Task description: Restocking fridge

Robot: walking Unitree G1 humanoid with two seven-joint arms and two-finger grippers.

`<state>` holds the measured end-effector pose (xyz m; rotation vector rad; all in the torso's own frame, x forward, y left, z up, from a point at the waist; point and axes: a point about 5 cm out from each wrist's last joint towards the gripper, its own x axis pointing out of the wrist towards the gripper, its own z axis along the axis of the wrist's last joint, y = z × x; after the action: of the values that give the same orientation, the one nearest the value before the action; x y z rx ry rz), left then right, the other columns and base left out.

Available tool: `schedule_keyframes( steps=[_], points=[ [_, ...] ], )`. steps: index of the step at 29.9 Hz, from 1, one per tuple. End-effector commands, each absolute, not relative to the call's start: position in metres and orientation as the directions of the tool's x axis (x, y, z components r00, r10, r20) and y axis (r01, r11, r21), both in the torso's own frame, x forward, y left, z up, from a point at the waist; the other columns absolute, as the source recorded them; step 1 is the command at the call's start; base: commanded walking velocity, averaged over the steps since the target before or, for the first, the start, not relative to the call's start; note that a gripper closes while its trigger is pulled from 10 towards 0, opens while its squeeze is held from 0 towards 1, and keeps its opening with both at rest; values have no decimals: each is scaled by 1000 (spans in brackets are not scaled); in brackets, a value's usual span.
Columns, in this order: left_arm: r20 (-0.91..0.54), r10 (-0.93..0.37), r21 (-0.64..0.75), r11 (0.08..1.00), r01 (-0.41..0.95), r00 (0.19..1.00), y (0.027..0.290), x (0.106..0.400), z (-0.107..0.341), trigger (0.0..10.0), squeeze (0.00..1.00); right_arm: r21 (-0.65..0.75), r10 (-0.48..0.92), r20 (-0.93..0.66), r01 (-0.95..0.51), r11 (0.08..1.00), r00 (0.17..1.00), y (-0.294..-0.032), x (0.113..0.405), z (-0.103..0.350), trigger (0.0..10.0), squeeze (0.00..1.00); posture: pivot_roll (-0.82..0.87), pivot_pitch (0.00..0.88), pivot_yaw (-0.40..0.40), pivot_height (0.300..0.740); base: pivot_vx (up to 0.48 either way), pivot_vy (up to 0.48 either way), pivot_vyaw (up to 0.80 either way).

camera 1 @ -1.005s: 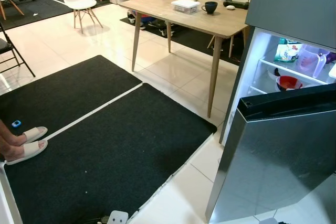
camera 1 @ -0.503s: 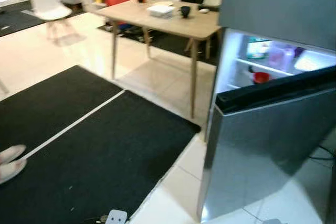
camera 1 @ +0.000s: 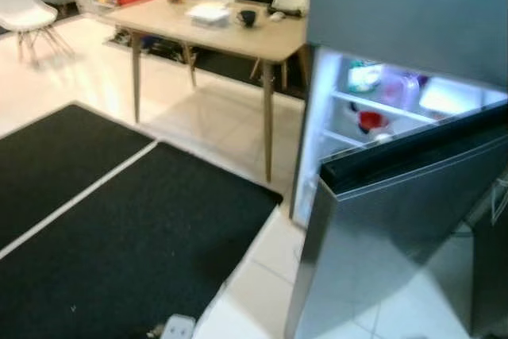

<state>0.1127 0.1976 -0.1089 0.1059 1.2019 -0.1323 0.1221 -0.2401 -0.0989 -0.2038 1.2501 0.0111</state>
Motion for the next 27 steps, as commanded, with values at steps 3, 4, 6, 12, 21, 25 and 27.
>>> schedule_keyframes(
  steps=[3,4,6,12,21,25,27],
  points=[
    [-954,-56,-4,984,176,294,194,97,-114,10000,0,-170,-131,-949,-116,979,288,-250,113,-99,10000,0,-99,0,0,740,289,0,0],
    [-954,-57,-4,984,176,294,194,97,-114,10000,0,-170,-131,-949,-116,979,288,-250,113,-99,10000,0,-99,0,0,740,289,0,0],
    [-954,-56,-4,985,174,296,194,98,-114,10000,0,-172,-132,-949,-116,978,287,-250,113,-99,10000,0,-99,0,-2,740,287,0,0],
    [-948,-54,-7,989,150,313,193,100,-113,10000,0,-175,-137,-950,-113,978,282,-251,112,-99,10000,0,-98,0,-2,740,0,0,0],
    [-947,-67,-21,989,147,314,191,101,-113,10000,0,-112,-122,-929,50,992,349,-250,127,-95,10000,0,-96,0,-5,740,0,0,0],
    [-948,-73,-26,988,153,311,191,101,-113,10000,0,-13,-69,-844,109,994,532,-245,175,-76,10000,0,-98,0,-2,740,0,0,0],
    [-948,-74,-26,988,154,311,190,100,-113,10000,0,24,-48,-792,110,994,609,-242,197,-65,10000,0,-98,0,-2,740,0,0,0]
  ],
)
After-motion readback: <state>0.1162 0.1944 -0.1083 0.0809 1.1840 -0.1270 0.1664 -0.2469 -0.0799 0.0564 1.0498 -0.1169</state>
